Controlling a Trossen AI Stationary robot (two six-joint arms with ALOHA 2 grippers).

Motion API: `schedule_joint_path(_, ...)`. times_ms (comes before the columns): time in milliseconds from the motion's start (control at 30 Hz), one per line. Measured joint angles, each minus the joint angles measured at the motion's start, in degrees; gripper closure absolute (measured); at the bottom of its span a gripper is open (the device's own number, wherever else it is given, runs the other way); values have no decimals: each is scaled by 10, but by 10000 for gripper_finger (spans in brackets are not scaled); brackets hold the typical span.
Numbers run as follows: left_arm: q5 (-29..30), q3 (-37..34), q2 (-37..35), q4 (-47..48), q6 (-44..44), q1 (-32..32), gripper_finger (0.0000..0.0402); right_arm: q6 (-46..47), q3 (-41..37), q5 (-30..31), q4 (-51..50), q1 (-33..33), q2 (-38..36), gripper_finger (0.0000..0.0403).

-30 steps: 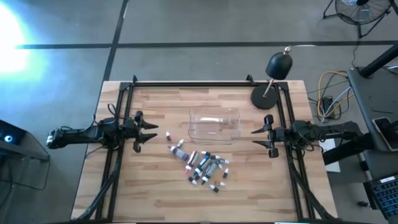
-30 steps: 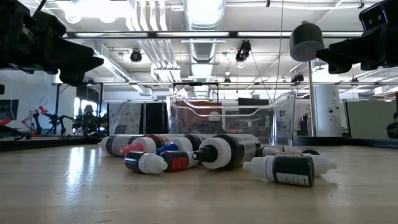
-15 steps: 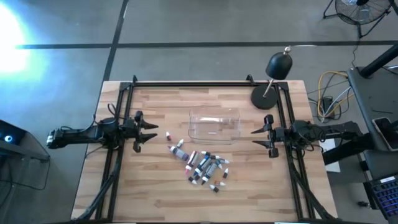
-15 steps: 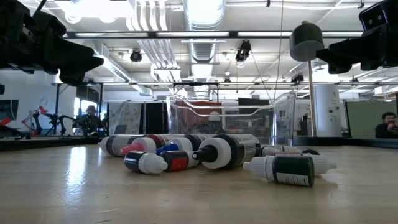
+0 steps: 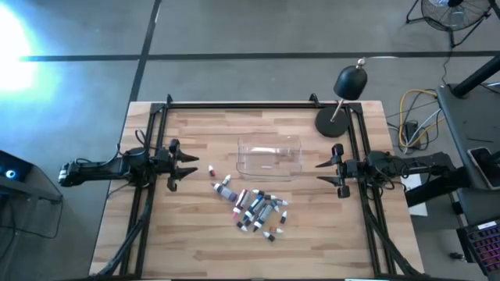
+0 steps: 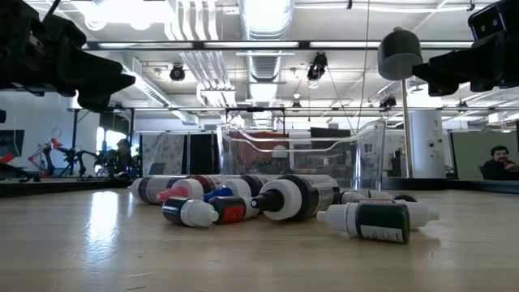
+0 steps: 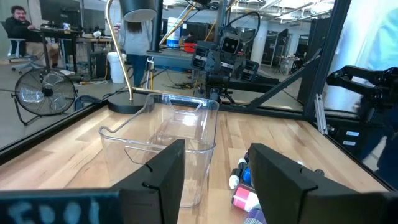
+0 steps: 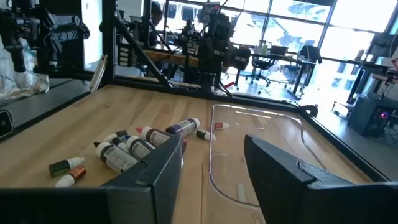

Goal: Pick & Place food coloring

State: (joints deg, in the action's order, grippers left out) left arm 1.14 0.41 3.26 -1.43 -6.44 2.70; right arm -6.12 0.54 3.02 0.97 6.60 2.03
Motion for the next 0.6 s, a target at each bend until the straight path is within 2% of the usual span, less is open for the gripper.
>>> schedule_joint_path(467, 0, 0, 0, 0, 0, 0, 250, 8, 0, 0, 0, 0, 0, 234)
schedule_joint_path(533, 0, 0, 0, 0, 0, 0, 250, 89, 0, -14, 0, 1, 0, 234)
schedule_joint_path(600, 0, 0, 0, 0, 0, 0, 250, 220, 0, -34, 3, 1, 0, 234)
